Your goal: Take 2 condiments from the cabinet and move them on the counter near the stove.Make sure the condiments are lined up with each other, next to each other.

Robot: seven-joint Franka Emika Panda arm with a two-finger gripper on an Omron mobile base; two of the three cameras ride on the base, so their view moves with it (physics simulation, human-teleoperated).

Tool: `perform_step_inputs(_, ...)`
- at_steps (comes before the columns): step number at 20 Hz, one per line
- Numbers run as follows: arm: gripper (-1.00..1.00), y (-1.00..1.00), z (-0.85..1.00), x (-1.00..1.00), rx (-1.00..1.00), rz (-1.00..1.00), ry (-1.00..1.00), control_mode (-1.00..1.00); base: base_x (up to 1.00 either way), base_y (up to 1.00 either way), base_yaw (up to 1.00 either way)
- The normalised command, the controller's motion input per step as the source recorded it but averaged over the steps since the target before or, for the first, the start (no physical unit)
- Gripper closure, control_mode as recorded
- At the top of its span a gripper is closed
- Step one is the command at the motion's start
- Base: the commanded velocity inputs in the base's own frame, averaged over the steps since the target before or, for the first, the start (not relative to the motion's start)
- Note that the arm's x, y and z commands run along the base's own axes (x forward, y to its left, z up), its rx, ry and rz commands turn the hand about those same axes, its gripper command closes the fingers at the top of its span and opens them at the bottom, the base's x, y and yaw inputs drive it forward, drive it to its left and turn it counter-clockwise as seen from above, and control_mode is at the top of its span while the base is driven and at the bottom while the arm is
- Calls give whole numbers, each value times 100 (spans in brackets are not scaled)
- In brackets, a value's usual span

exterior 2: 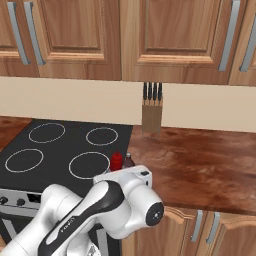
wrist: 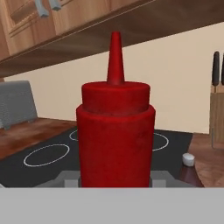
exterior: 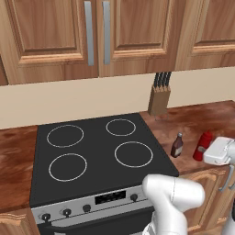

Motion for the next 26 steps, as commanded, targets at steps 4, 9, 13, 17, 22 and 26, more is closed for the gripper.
perform_step_inputs(4, 100, -1, -15, 8, 0, 0, 0, -100, 0, 0, 0)
perform_step_inputs(9, 100, -5, -8, 1, 2, 0, 0, -100, 0, 0, 0)
perform_step_inputs(13, 100, -19, -13, 15, 0, 0, 0, -100, 0, 0, 0)
perform_step_inputs(17, 100, -18, -22, 24, 1, 0, -1, -100, 0, 0, 0)
perform_step_inputs(22, 100, -20, -22, 27, 0, 0, 0, -100, 0, 0, 0)
perform_step_inputs(26, 100, -7, -13, 6, 0, 1, 0, -100, 0, 0, 0)
